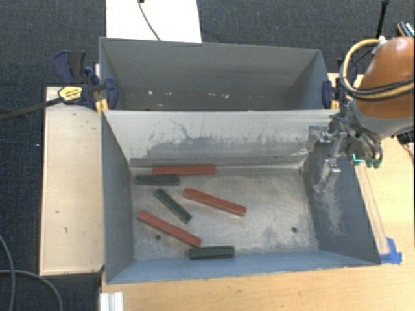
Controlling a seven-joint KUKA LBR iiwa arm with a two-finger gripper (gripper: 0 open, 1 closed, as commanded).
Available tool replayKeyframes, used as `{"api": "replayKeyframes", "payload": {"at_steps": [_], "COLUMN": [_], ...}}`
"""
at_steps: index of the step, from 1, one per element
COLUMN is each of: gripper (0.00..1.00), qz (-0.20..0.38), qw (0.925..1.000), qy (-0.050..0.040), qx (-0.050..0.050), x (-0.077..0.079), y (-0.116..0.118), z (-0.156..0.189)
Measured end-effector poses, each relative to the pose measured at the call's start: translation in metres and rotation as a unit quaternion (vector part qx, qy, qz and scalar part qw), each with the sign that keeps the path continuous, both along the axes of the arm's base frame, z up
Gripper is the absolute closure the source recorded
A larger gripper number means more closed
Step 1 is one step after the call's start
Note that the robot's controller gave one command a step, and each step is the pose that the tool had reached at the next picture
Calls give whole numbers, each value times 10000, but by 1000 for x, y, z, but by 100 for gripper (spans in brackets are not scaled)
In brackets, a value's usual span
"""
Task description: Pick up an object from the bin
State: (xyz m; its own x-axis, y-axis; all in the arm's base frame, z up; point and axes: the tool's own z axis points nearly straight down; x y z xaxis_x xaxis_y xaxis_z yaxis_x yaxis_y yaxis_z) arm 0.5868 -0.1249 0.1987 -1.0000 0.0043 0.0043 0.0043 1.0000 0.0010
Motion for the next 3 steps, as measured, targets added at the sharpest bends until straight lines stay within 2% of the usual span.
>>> {"api": "replayKeyframes", "payload": {"at_steps": [1, 2, 3], "gripper": [0, 0, 0], "qz": [-292, -806, -267], "qw": [9996, 9967, 9996], "qy": [-2, 2, -40], "qx": [16, 10, 8], "x": [3, -20, -15], "y": [67, 130, 192], "z": [-70, -131, -128]}}
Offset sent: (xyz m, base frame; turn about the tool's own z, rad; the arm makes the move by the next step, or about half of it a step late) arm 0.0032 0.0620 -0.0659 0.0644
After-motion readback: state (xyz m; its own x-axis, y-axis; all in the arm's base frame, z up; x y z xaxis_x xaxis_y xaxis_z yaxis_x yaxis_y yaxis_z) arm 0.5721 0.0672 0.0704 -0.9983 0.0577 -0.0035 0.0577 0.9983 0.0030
